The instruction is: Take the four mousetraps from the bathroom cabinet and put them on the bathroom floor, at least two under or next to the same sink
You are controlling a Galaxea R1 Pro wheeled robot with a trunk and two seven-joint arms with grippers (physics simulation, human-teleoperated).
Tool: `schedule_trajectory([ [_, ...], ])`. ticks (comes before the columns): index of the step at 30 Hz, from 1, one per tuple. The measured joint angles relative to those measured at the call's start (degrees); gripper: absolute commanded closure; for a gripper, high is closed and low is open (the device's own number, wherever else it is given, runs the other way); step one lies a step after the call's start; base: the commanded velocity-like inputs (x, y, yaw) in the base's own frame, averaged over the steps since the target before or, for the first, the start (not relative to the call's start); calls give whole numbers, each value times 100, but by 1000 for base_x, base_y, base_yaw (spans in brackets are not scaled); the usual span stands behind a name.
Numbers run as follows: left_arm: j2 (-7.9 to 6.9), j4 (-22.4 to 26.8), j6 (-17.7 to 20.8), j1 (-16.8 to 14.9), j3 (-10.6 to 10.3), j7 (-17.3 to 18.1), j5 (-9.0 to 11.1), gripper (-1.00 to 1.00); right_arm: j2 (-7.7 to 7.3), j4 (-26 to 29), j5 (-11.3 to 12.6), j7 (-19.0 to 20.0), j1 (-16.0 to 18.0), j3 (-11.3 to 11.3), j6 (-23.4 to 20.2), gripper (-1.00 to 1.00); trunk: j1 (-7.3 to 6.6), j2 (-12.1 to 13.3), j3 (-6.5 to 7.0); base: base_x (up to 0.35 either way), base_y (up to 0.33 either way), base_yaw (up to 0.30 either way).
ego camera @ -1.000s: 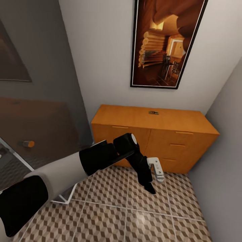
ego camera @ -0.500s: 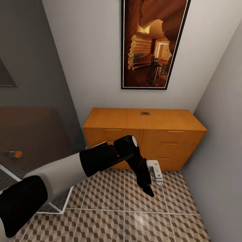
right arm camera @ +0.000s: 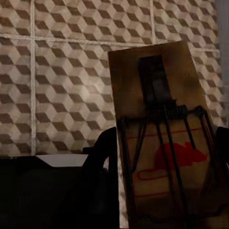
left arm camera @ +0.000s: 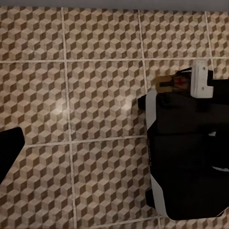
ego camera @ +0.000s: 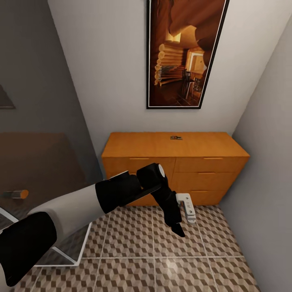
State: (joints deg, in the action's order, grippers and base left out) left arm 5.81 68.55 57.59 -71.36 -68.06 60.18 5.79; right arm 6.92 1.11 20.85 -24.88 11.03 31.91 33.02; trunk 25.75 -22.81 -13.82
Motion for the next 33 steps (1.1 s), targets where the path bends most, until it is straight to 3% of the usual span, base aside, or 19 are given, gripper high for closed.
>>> schedule_trajectory([
  [5,0,-1,0,0,-18,0,0,-100,-21,-2,777,609,0,-2,-379,100,0,0,0,0,5,-1],
  [9,4,-6,0,0,-22,0,0,-100,-21,-3,983,722,1,2,-481,100,-1,0,0,38,1,0],
  [33,17,-22,0,0,-27,1,-7,-100,-13,-3,1059,771,1,3,-525,100,-3,-1,0,305,0,0],
])
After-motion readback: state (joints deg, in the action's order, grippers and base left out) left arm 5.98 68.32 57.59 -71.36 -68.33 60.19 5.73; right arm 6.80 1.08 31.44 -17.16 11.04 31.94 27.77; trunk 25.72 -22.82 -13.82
